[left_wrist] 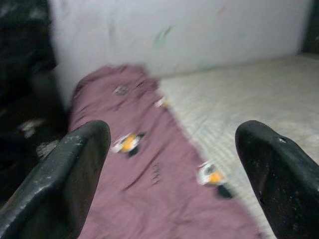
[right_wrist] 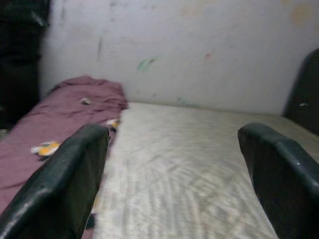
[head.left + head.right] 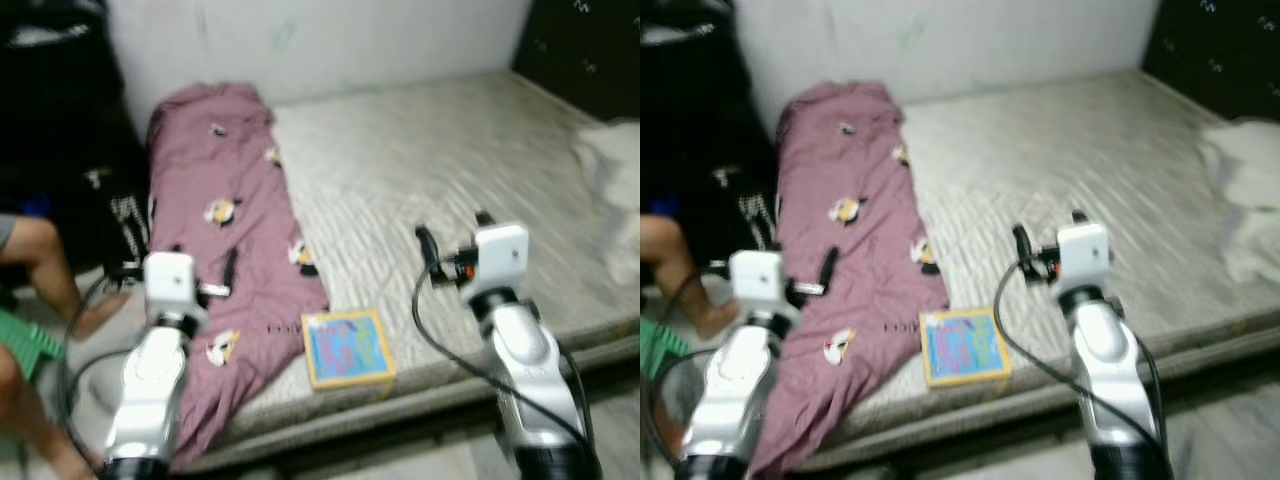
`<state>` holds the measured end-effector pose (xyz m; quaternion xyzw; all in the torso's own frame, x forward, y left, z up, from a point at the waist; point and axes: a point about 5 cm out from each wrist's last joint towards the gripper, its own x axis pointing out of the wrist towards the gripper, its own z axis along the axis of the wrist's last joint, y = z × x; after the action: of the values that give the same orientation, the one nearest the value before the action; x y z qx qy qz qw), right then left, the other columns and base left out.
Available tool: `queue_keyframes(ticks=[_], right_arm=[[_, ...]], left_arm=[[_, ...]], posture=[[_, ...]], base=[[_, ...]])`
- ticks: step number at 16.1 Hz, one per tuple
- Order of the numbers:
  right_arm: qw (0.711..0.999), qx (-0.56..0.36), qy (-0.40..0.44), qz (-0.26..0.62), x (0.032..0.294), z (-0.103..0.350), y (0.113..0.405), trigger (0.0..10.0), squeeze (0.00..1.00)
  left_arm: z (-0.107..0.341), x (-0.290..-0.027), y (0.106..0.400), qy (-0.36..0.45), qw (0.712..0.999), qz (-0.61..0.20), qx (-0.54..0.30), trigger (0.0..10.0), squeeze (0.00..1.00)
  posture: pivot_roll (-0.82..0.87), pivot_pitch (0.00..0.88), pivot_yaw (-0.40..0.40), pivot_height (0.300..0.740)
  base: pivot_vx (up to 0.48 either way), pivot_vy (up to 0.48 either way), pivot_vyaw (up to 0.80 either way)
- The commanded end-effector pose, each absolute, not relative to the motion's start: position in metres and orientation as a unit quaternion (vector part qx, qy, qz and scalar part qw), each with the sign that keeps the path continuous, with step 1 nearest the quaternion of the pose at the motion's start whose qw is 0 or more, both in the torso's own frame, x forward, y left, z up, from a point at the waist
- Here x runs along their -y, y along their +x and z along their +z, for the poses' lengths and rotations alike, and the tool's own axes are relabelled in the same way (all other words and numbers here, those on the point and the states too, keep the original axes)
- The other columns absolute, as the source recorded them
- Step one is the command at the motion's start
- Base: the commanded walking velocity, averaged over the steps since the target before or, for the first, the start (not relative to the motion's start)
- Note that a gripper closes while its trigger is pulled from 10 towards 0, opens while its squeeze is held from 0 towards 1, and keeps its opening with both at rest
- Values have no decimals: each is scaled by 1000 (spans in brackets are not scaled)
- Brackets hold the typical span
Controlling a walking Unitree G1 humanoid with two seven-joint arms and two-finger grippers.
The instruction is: Clean up the room
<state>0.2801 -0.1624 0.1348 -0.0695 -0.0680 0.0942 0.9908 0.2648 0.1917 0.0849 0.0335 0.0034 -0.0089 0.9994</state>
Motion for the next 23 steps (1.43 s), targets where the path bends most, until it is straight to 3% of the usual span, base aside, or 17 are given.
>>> queue_keyframes(ticks=[1, 11, 14, 23], right_arm=[[990, 72, -78, 92, 164, 137, 279, 10000, 0], [989, 78, -72, 108, 154, 139, 281, 10000, 0], [990, 78, -59, 106, 152, 138, 281, 10000, 0], [990, 81, -68, 97, 157, 137, 281, 10000, 0]], left_arm=[[85, -191, 267, 36, 999, -7, -5, 10000, 0], [89, -196, 271, 52, 999, -2, -2, 10000, 0], [88, -199, 269, 53, 999, -3, -4, 10000, 0], [87, -196, 272, 50, 999, -6, -6, 10000, 0]], posture=[[-85, 0, 27, 740], [-69, 0, 28, 740], [-67, 0, 34, 740], [-83, 0, 33, 740]], base=[[0, 0, 0], [0, -31, 771], [0, 0, 0], [0, -301, 0]])
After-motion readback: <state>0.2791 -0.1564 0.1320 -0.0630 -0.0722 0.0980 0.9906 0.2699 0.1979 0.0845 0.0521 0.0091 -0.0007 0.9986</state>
